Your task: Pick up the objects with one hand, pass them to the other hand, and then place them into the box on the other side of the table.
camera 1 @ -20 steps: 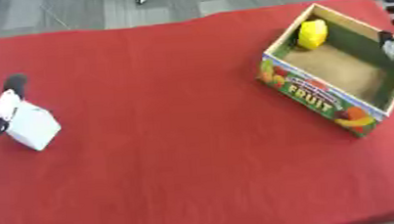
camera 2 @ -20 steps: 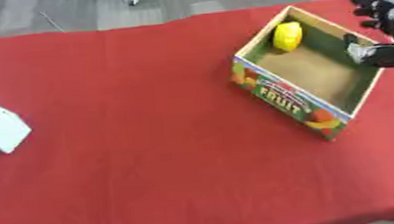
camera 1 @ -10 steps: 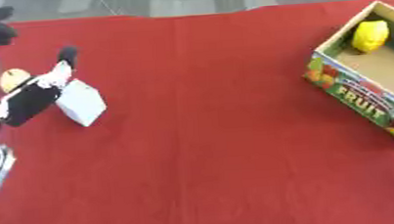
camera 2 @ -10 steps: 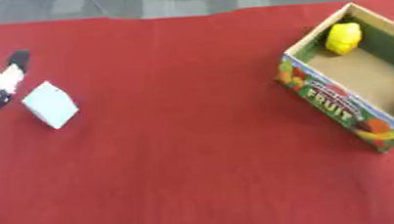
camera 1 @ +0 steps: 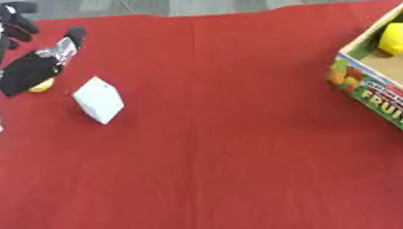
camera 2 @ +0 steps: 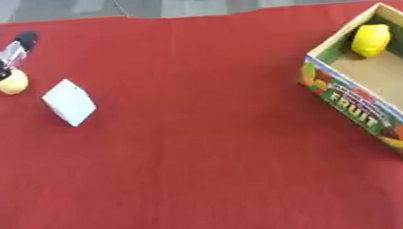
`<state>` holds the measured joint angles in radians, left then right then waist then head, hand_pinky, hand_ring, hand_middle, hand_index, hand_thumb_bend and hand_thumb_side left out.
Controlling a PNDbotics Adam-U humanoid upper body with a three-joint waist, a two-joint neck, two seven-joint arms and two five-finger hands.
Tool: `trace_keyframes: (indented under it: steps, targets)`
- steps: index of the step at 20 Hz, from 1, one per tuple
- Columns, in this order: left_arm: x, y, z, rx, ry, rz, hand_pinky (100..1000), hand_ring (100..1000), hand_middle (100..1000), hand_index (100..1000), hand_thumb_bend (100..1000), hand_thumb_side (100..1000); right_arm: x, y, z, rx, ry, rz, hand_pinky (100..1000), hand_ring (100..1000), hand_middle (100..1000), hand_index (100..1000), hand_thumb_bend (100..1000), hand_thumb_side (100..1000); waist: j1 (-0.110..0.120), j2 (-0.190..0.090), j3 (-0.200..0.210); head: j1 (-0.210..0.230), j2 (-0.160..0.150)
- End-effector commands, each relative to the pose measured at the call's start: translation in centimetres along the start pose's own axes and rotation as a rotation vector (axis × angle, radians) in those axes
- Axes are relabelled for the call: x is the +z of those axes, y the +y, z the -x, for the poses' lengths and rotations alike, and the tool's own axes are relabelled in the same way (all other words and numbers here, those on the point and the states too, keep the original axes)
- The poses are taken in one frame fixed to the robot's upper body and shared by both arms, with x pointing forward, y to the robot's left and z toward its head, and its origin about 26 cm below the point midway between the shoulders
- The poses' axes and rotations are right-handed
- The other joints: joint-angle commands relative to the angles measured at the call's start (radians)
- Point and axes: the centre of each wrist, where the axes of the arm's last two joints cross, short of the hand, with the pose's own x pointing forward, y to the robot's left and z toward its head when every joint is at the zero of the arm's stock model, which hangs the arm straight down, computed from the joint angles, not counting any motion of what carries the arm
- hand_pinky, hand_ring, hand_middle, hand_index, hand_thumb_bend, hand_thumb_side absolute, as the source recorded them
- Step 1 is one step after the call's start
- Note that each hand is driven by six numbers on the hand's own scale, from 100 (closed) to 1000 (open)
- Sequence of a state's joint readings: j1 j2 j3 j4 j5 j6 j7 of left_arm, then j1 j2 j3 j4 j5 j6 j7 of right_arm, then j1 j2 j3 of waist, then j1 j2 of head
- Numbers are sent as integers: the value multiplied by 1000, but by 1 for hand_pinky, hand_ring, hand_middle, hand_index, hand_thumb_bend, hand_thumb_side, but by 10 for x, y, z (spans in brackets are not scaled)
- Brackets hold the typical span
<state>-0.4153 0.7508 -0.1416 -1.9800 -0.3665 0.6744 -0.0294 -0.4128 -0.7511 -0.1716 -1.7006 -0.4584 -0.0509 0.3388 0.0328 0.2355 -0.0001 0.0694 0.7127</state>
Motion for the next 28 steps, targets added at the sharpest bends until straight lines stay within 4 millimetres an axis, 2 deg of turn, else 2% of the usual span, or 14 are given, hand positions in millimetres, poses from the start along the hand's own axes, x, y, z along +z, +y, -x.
trace_keyframes:
  steps: [1, 8, 11, 12, 13, 15, 21, 28]
  targets:
    - [-1, 20, -10, -78, -9, 69, 780, 733, 684, 869, 625, 674, -2, -8, -12, 50, -8, -10, 920, 1000, 971, 957, 100, 514, 1, -24, -2, 0, 6]
    - [-11, 31, -22, -172, 48, 281, 811, 770, 733, 871, 720, 667, -4, -7, -12, 60, -1, -26, 920, 1000, 970, 957, 100, 515, 8, -27, -8, -2, 11]
    - [-21, 30, -23, -214, 82, 385, 824, 789, 756, 865, 788, 645, -5, -7, -12, 59, 0, -32, 922, 1000, 970, 956, 100, 515, 9, -28, -10, 1, 12]
    - [-24, 29, -24, -235, 89, 414, 825, 791, 757, 861, 788, 645, -6, -6, -12, 59, 1, -35, 922, 1000, 969, 956, 100, 487, 10, -28, -11, 2, 13]
    - [-27, 27, -24, -255, 99, 442, 829, 797, 766, 861, 812, 634, -7, -5, -12, 60, 1, -42, 922, 1000, 969, 955, 100, 515, 10, -29, -11, 5, 14]
    - [-34, 24, -22, -295, 121, 489, 834, 805, 776, 859, 845, 613, -9, -3, -11, 60, 0, -59, 923, 1000, 969, 955, 100, 514, 11, -29, -11, 7, 16]
    - [-53, 16, -19, -404, 166, 577, 842, 819, 792, 846, 908, 574, -14, 3, -9, 62, 0, -97, 924, 1000, 967, 953, 100, 514, 12, -31, -7, 17, 21]
    - [-66, 8, -13, -472, 221, 601, 845, 822, 795, 844, 930, 563, -19, 9, -1, 64, 26, -139, 925, 1000, 966, 952, 100, 520, 14, -32, -1, 25, 24]
